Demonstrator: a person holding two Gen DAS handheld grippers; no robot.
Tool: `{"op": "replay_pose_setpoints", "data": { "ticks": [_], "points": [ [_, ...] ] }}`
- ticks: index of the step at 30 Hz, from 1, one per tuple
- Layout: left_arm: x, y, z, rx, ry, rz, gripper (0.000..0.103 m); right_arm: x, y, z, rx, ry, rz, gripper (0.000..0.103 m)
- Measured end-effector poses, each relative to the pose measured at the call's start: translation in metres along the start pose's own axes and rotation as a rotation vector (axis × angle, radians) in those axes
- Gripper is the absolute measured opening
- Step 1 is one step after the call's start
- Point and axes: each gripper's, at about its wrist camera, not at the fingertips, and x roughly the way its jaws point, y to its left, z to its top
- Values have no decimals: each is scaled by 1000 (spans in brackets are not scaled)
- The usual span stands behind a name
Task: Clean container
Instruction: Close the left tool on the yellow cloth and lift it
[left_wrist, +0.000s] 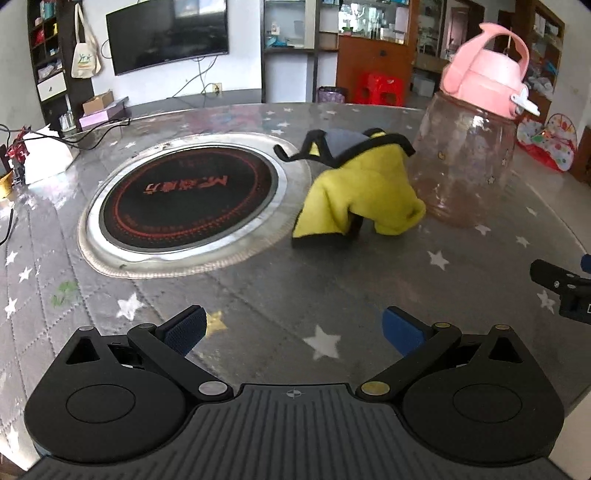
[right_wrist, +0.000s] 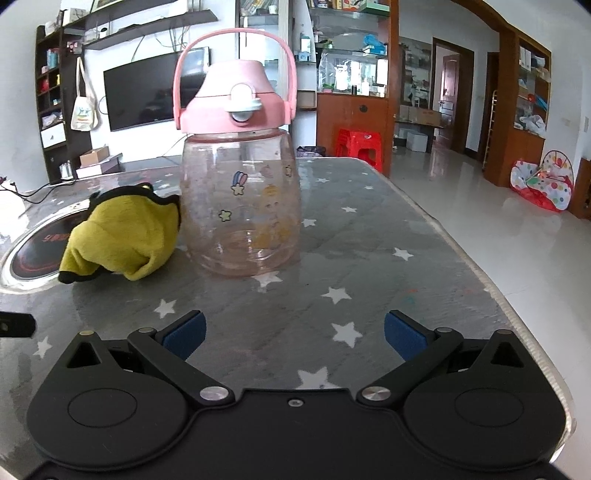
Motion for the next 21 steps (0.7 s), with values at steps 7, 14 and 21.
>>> {"op": "replay_pose_setpoints", "data": {
  "ticks": [7,14,21],
  "points": [
    [1,-12,2,24,12,-23,103,-4,6,-1,-6,0,23,103],
    [3,-17,8,33,16,-27,103,-4,14,0,-13,3,52,103],
    [8,-19,19,36,16,-21,103,-2,19,2,-19,3,70,103]
  ]
}}
